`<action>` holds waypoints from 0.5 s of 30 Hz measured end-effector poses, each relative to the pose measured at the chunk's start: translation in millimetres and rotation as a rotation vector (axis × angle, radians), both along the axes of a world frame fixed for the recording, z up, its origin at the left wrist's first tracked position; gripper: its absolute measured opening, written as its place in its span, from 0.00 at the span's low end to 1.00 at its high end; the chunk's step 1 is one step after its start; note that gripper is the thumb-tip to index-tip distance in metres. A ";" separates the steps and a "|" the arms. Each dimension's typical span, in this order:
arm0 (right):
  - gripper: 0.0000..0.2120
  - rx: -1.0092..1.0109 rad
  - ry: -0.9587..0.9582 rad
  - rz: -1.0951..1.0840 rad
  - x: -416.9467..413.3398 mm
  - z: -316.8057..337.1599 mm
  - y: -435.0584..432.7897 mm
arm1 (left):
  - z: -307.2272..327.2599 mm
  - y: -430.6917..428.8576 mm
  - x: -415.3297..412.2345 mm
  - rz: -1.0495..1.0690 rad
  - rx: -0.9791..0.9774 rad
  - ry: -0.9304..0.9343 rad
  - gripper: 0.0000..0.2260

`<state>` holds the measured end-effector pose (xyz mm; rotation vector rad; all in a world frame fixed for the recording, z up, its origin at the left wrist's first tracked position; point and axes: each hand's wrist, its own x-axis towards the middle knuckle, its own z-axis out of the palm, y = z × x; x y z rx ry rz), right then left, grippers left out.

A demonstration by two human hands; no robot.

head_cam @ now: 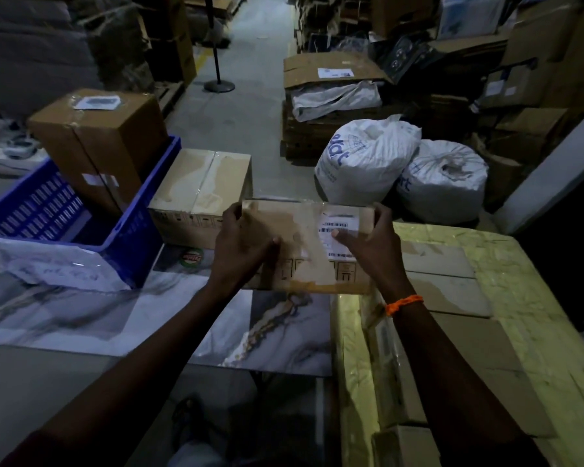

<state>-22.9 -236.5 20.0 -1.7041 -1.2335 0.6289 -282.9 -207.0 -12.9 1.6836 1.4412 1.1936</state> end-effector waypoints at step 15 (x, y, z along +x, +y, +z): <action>0.43 -0.103 -0.253 0.022 -6.5 -115.2 -53.6 | -85.7 -25.1 -10.1 -0.034 0.011 0.276 0.20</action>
